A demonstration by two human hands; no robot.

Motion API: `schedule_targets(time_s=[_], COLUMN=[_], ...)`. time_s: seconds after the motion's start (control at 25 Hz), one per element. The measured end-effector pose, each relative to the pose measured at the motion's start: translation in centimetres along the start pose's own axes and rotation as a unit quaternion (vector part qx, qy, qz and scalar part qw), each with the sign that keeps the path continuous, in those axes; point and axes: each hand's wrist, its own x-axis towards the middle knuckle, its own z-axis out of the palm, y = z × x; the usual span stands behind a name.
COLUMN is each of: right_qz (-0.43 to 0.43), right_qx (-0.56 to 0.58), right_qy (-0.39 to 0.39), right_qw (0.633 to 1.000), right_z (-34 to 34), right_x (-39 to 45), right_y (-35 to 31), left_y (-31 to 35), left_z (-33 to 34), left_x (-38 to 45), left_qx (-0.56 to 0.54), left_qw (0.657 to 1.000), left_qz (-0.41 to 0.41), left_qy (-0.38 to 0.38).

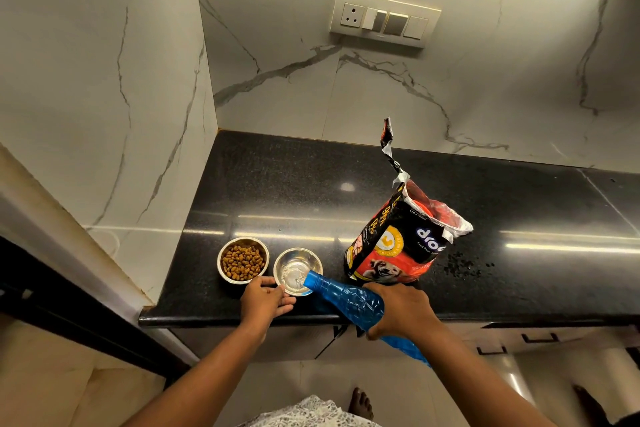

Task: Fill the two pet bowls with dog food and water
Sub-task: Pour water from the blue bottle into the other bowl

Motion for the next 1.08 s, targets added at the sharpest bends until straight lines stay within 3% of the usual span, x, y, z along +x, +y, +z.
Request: schedule_targets(time_s=[1.08], right_qz=[0.004], right_qx=[0.019], right_qy=[-0.011], right_qw=[1.0], right_z=[-0.33], right_x=[-0.76], right_y=[0.11], left_y=[-0.37], left_z=[-0.2], left_x=[0.59], left_qx=[-0.008], left_qw=[1.0], left_qz=[0.003], left_qy=[-0.003])
